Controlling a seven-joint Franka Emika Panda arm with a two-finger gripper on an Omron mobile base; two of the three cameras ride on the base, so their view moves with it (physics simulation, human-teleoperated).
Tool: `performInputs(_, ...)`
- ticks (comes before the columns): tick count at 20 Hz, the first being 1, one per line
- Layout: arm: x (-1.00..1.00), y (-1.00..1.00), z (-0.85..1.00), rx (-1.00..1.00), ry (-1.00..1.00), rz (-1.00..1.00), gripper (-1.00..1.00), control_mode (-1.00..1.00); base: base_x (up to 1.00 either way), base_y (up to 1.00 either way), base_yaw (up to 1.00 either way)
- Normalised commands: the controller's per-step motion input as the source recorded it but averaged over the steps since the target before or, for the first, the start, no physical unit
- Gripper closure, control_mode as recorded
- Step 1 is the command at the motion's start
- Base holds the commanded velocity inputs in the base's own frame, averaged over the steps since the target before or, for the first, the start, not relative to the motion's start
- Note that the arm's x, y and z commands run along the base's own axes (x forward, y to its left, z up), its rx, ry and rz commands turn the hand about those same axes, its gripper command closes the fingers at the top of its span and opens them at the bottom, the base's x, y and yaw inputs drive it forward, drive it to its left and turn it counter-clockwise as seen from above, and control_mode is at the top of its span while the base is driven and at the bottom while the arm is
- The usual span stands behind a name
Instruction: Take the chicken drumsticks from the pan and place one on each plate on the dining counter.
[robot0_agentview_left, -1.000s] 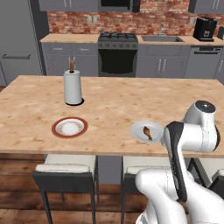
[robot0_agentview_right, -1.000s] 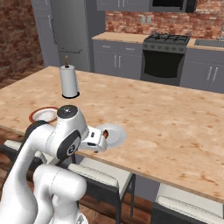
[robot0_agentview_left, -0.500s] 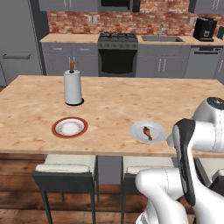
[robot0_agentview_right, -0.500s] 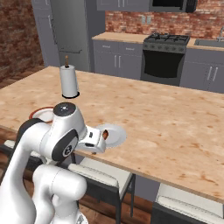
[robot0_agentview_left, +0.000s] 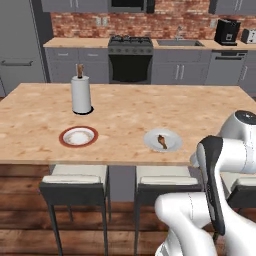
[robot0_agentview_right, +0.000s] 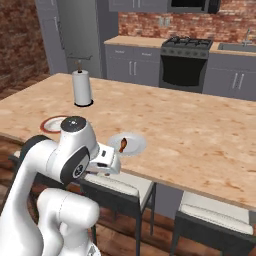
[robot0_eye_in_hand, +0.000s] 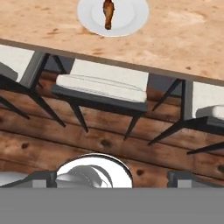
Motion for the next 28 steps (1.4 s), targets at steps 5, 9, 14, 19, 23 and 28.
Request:
performInputs(5, 0.0, 0.0, 0.0, 0.0, 0.0, 0.0, -1.0, 1.0, -0.4, -0.59, -0.27)
performInputs(9, 0.0, 0.0, 0.0, 0.0, 0.0, 0.0, -1.0, 1.0, -0.2, -0.96, -0.2)
performInputs(14, 0.0, 0.0, 0.0, 0.0, 0.0, 0.0, -1.0, 1.0, -0.06, -1.0, -0.24)
performInputs(19, 0.0, 0.0, 0.0, 0.0, 0.0, 0.0, -1.0, 1.0, 0.0, -1.0, -0.18)
performInputs(23, 0.0, 0.0, 0.0, 0.0, 0.0, 0.0, -1.0, 1.0, 0.0, -0.98, -0.21)
performInputs(28, 0.0, 0.0, 0.0, 0.0, 0.0, 0.0, -1.0, 1.0, 0.02, -0.96, -0.21)
